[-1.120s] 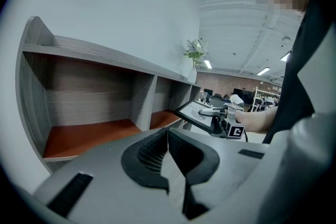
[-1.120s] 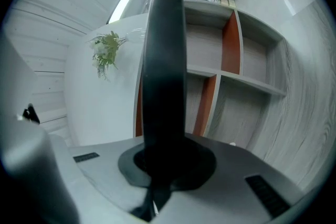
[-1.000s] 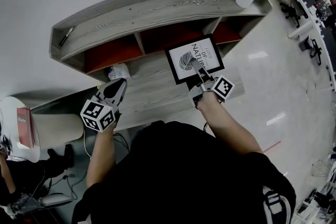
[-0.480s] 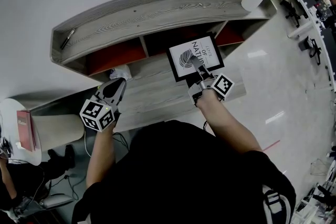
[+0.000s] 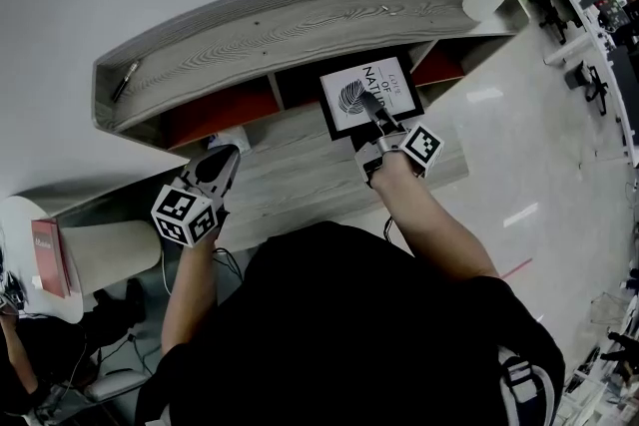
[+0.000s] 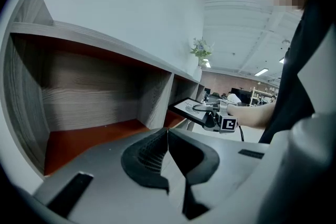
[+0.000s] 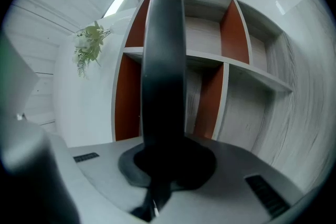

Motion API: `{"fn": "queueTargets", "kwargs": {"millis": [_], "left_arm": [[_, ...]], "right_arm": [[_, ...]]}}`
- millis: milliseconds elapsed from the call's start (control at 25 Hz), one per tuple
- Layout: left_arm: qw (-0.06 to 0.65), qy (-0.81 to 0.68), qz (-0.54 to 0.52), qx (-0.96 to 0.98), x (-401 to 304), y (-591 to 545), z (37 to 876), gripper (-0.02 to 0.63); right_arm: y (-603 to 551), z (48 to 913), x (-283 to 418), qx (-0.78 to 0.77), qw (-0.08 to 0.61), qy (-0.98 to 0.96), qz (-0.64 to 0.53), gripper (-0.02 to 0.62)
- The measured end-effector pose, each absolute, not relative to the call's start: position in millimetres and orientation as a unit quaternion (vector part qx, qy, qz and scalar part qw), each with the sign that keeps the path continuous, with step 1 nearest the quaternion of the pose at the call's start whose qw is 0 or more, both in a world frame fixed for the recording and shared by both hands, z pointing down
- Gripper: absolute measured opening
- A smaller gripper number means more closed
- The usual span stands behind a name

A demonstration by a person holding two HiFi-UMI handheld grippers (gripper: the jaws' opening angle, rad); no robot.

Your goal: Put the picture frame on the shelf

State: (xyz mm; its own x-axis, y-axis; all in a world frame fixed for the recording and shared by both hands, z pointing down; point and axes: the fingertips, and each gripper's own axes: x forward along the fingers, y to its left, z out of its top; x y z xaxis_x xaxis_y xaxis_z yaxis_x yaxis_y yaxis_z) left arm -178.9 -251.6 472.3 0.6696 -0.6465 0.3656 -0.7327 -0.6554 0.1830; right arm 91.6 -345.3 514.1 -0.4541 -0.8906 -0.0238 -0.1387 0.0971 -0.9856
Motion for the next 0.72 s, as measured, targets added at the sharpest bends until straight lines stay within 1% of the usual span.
{"fn": "queueTargets", "kwargs": {"millis": [720], "left_arm": [[0.164,-0.369,0.140,0.904,-187.3,-272.3,478.5,0.023]], "right_arm": [[-374.2,539.4,77.5,-0.415,0.333,0.615,-0.581,0.022]]}}
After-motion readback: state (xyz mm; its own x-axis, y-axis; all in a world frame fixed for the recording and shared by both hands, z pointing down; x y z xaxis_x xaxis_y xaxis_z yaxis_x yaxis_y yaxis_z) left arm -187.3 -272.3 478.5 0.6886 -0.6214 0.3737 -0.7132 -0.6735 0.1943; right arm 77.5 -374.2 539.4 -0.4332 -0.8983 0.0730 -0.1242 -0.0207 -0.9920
